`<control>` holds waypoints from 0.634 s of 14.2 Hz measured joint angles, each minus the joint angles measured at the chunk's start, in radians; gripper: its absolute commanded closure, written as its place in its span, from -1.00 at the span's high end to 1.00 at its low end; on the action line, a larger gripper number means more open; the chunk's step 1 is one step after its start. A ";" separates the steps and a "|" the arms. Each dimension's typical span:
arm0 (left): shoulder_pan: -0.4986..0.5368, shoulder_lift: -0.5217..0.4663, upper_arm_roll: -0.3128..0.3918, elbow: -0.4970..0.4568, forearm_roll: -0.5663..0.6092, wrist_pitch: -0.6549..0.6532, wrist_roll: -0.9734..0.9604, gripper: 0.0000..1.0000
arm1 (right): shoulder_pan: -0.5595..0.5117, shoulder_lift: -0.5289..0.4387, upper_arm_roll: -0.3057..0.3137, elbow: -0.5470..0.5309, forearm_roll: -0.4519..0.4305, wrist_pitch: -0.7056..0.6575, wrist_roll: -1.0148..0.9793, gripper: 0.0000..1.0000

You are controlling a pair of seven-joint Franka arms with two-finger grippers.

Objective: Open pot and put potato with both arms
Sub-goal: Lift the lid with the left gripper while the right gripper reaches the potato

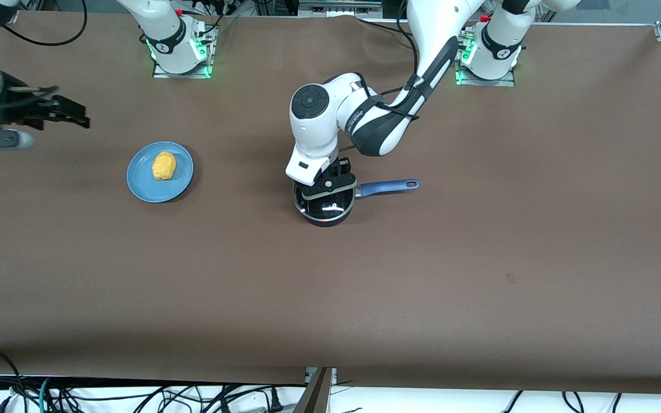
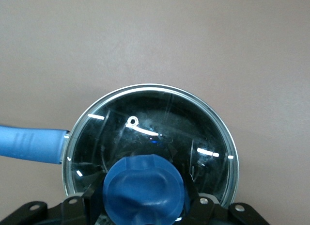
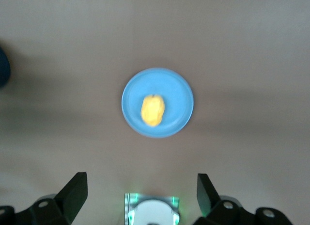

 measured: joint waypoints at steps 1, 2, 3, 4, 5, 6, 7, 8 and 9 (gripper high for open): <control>0.011 -0.021 0.002 0.005 -0.003 -0.023 0.031 -0.11 | 0.012 0.016 0.001 -0.018 -0.004 0.005 0.001 1.00; 0.030 -0.046 0.004 0.007 -0.010 -0.044 0.079 -0.11 | 0.020 0.030 0.002 -0.049 -0.012 0.028 0.002 1.00; 0.060 -0.072 0.007 0.008 -0.017 -0.065 0.141 -0.11 | 0.022 0.041 0.002 -0.094 -0.018 0.075 0.002 1.00; 0.100 -0.095 0.009 0.008 -0.019 -0.082 0.215 -0.10 | 0.022 0.048 0.001 -0.148 -0.023 0.136 0.002 1.00; 0.155 -0.117 0.012 0.004 -0.021 -0.099 0.309 -0.10 | 0.021 0.050 0.000 -0.210 -0.028 0.208 0.002 1.00; 0.218 -0.134 0.016 -0.007 -0.032 -0.107 0.416 -0.08 | 0.021 0.051 -0.001 -0.269 -0.031 0.277 0.002 1.00; 0.291 -0.148 0.020 -0.022 -0.061 -0.109 0.542 -0.08 | 0.021 0.052 -0.002 -0.331 -0.032 0.351 0.002 1.00; 0.367 -0.157 0.023 -0.039 -0.087 -0.109 0.675 -0.07 | 0.021 0.052 -0.002 -0.391 -0.033 0.422 0.002 1.00; 0.442 -0.160 0.025 -0.054 -0.102 -0.109 0.804 -0.07 | 0.021 0.053 -0.002 -0.451 -0.034 0.493 0.002 1.00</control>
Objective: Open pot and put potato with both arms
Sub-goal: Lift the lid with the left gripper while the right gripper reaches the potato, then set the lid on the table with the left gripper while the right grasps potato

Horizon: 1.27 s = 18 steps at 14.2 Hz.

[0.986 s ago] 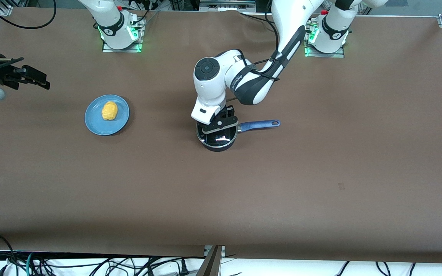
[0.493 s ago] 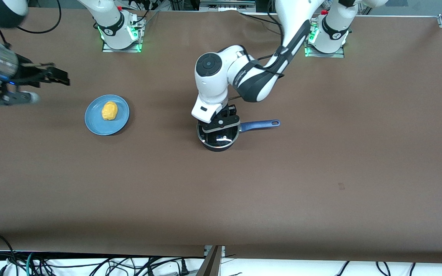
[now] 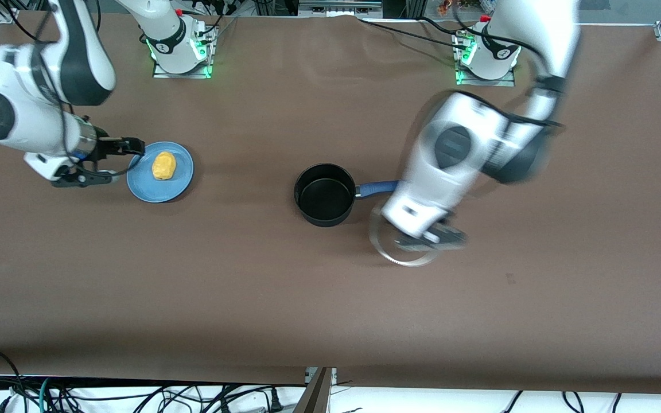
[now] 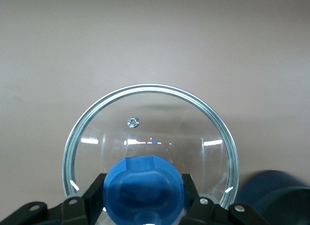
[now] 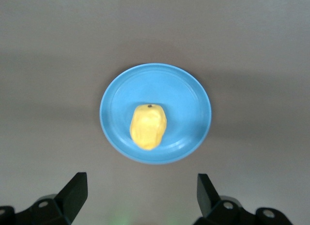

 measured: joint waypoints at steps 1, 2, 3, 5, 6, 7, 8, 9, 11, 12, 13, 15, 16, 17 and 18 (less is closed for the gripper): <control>0.067 0.000 0.001 -0.013 -0.006 0.004 0.113 -0.07 | 0.000 0.001 -0.001 -0.056 -0.002 0.069 0.000 1.00; 0.124 0.000 0.003 -0.030 -0.010 0.014 0.208 -0.07 | 0.000 0.003 -0.002 -0.106 -0.002 0.133 0.000 1.00; 0.173 0.001 0.005 -0.053 -0.011 0.030 0.285 -0.06 | 0.000 0.007 -0.003 -0.151 -0.002 0.193 0.000 1.00; 0.247 0.003 0.012 -0.117 -0.012 0.078 0.401 -0.05 | 0.000 0.028 -0.004 -0.218 -0.003 0.305 0.000 1.00; 0.275 0.005 0.017 -0.147 -0.012 0.102 0.451 0.01 | 0.000 0.045 -0.005 -0.239 -0.003 0.351 0.000 1.00; 0.300 0.008 0.028 -0.174 -0.012 0.125 0.500 0.01 | 0.000 0.066 -0.005 -0.252 -0.003 0.389 0.000 1.00; 0.326 0.012 0.041 -0.195 -0.012 0.145 0.546 0.01 | 0.000 0.089 -0.005 -0.260 -0.003 0.420 0.000 0.98; 0.353 0.019 0.052 -0.209 -0.015 0.160 0.589 0.01 | 0.000 0.113 -0.006 -0.264 -0.003 0.451 0.000 0.91; 0.399 0.034 0.060 -0.230 -0.039 0.186 0.658 0.01 | 0.000 0.162 -0.007 -0.270 -0.003 0.509 0.000 0.03; 0.410 0.039 0.065 -0.250 -0.048 0.215 0.673 0.01 | 0.000 0.184 -0.008 -0.271 -0.003 0.524 0.000 -0.30; 0.413 0.042 0.069 -0.280 -0.058 0.257 0.677 0.01 | 0.000 0.198 -0.008 -0.271 -0.003 0.533 0.000 -0.51; 0.408 0.042 0.070 -0.354 -0.086 0.355 0.678 0.01 | 0.000 0.197 -0.008 -0.270 -0.003 0.529 0.000 -0.57; 0.405 0.043 0.069 -0.386 -0.096 0.390 0.678 0.05 | 0.000 0.197 -0.008 -0.270 -0.003 0.528 0.000 -0.57; 0.403 0.042 0.068 -0.412 -0.098 0.418 0.677 0.08 | 0.000 0.196 -0.008 -0.266 -0.003 0.520 0.000 -0.57; 0.402 0.034 0.069 -0.430 -0.098 0.443 0.677 0.15 | 0.000 0.192 -0.008 -0.255 -0.003 0.497 0.000 -0.57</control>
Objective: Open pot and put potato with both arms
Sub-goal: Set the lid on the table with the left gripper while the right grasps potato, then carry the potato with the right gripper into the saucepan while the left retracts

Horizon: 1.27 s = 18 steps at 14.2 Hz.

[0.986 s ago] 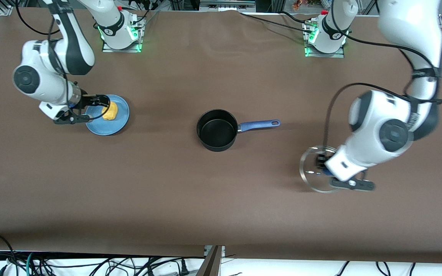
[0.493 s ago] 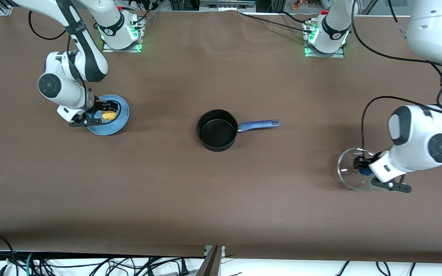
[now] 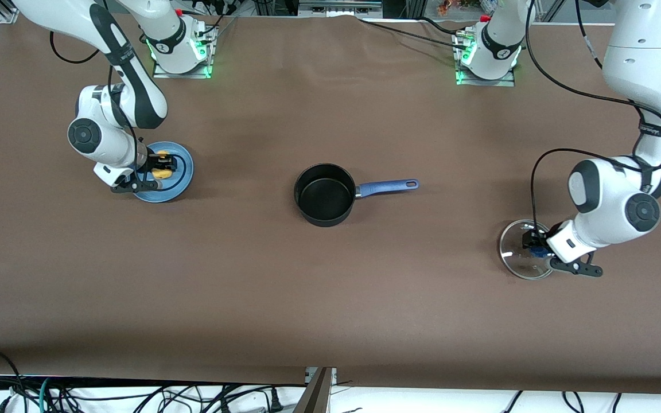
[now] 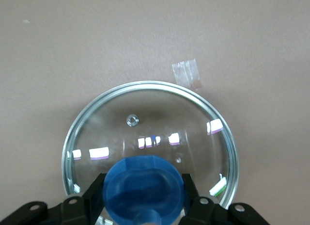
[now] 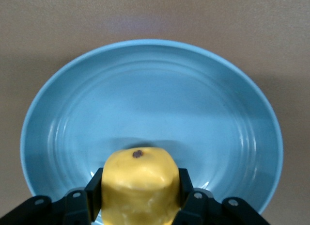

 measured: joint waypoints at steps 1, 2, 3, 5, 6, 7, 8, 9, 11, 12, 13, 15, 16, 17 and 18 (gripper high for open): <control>0.000 -0.006 0.000 -0.017 0.000 0.023 0.000 0.54 | 0.000 -0.010 0.000 0.019 0.000 -0.037 0.000 -0.57; -0.001 -0.012 0.000 -0.031 -0.001 0.042 -0.001 1.00 | 0.001 -0.025 0.002 0.050 0.000 -0.090 0.000 -0.57; -0.001 -0.013 0.001 -0.040 -0.001 0.052 -0.001 1.00 | 0.001 -0.042 0.005 0.092 0.000 -0.161 0.000 -0.56; -0.001 -0.022 0.003 -0.041 -0.001 0.055 -0.001 1.00 | 0.002 -0.065 0.021 0.206 0.004 -0.333 0.028 -0.56; -0.001 -0.040 0.002 -0.035 -0.002 0.033 -0.003 1.00 | 0.006 -0.067 0.040 0.271 0.004 -0.414 0.075 -0.56; -0.002 -0.067 0.002 -0.018 -0.003 -0.025 -0.009 1.00 | 0.017 -0.067 0.066 0.340 0.008 -0.488 0.139 -0.56; -0.007 -0.101 0.002 0.008 -0.003 -0.107 -0.027 1.00 | 0.038 -0.063 0.089 0.397 0.025 -0.542 0.210 -0.56; -0.016 -0.138 0.002 0.044 -0.003 -0.200 -0.056 1.00 | 0.069 -0.056 0.106 0.444 0.064 -0.574 0.282 -0.56; -0.037 -0.210 0.002 0.128 -0.003 -0.382 -0.114 1.00 | 0.140 -0.026 0.119 0.509 0.165 -0.588 0.417 -0.56; -0.046 -0.242 0.002 0.167 -0.003 -0.463 -0.131 1.00 | 0.173 -0.001 0.120 0.542 0.207 -0.586 0.485 -0.56; -0.054 -0.270 0.002 0.201 -0.003 -0.534 -0.155 1.00 | 0.206 0.030 0.121 0.580 0.244 -0.582 0.559 -0.56; -0.066 -0.317 0.002 0.251 -0.003 -0.645 -0.217 1.00 | 0.278 0.113 0.122 0.677 0.281 -0.557 0.709 -0.56; -0.070 -0.337 0.002 0.270 -0.003 -0.688 -0.239 1.00 | 0.322 0.165 0.123 0.730 0.285 -0.531 0.786 -0.56; -0.072 -0.354 0.003 0.287 -0.002 -0.728 -0.250 1.00 | 0.369 0.223 0.124 0.785 0.285 -0.493 0.856 -0.56; -0.073 -0.368 0.003 0.302 0.001 -0.761 -0.262 1.00 | 0.412 0.278 0.124 0.832 0.285 -0.449 0.906 -0.56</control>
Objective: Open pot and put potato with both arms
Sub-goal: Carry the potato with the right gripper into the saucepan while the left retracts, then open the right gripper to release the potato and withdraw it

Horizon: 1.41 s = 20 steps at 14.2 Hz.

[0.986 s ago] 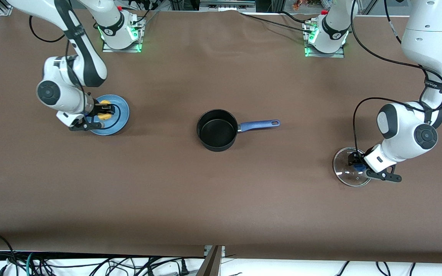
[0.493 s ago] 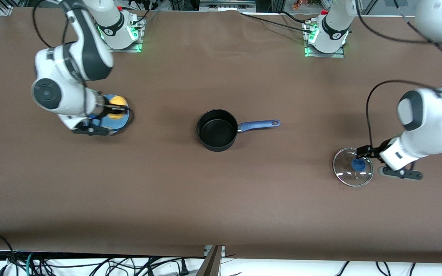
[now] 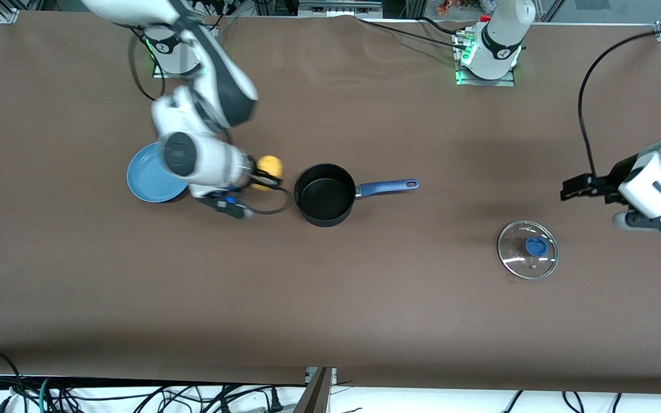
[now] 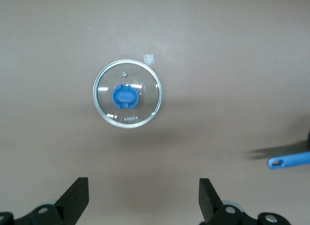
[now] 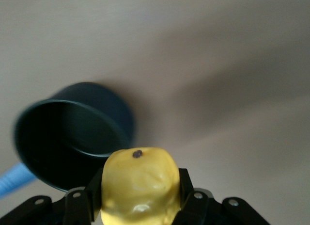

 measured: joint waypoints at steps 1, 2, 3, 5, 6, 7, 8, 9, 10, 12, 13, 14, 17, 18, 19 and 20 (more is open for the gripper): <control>-0.001 -0.010 0.000 0.014 0.004 -0.030 -0.016 1.00 | 0.038 0.051 0.000 0.038 0.000 0.051 0.041 -0.56; -0.001 -0.019 0.000 0.025 0.006 -0.056 -0.034 1.00 | 0.072 0.095 0.000 0.065 0.000 0.106 0.078 -0.56; -0.002 -0.025 0.000 0.033 0.007 -0.074 -0.052 1.00 | 0.103 0.133 0.000 0.083 0.000 0.162 0.114 -0.56; -0.003 -0.027 0.000 0.037 0.007 -0.086 -0.068 1.00 | 0.145 0.181 -0.002 0.100 -0.006 0.225 0.148 -0.56; -0.003 -0.024 0.001 0.037 0.007 -0.087 -0.074 1.00 | 0.154 0.193 -0.003 0.104 -0.022 0.231 0.151 -0.56; -0.003 -0.021 0.002 0.037 0.007 -0.087 -0.076 1.00 | 0.154 0.200 -0.004 0.104 -0.050 0.231 0.151 -0.56; -0.002 -0.019 0.003 0.039 0.007 -0.086 -0.077 1.00 | 0.154 0.205 -0.007 0.104 -0.075 0.231 0.151 -0.56; -0.002 -0.017 0.003 0.047 0.007 -0.086 -0.077 1.00 | 0.154 0.214 -0.008 0.104 -0.092 0.232 0.151 -0.56; -0.002 -0.015 0.003 0.056 0.007 -0.086 -0.077 1.00 | 0.158 0.229 -0.007 0.104 -0.102 0.247 0.151 -0.56; -0.002 -0.013 0.002 0.067 0.007 -0.086 -0.077 1.00 | 0.179 0.262 -0.007 0.104 -0.108 0.306 0.151 -0.56; -0.002 -0.011 0.002 0.067 0.007 -0.086 -0.077 1.00 | 0.187 0.275 -0.007 0.104 -0.109 0.322 0.151 -0.52; -0.002 -0.005 0.002 0.068 0.007 -0.086 -0.077 1.00 | 0.191 0.284 -0.007 0.104 -0.110 0.329 0.151 -0.12; -0.002 0.013 0.002 0.070 0.007 -0.086 -0.077 1.00 | 0.192 0.289 -0.010 0.106 -0.113 0.331 0.151 1.00; -0.003 0.016 0.001 0.071 0.007 -0.086 -0.077 1.00 | 0.192 0.289 -0.012 0.109 -0.114 0.331 0.151 1.00; -0.004 0.017 -0.001 0.072 0.007 -0.086 -0.077 1.00 | 0.192 0.289 -0.013 0.115 -0.115 0.327 0.151 1.00; -0.007 0.017 -0.003 0.073 0.007 -0.086 -0.077 1.00 | 0.192 0.285 -0.014 0.123 -0.115 0.319 0.151 1.00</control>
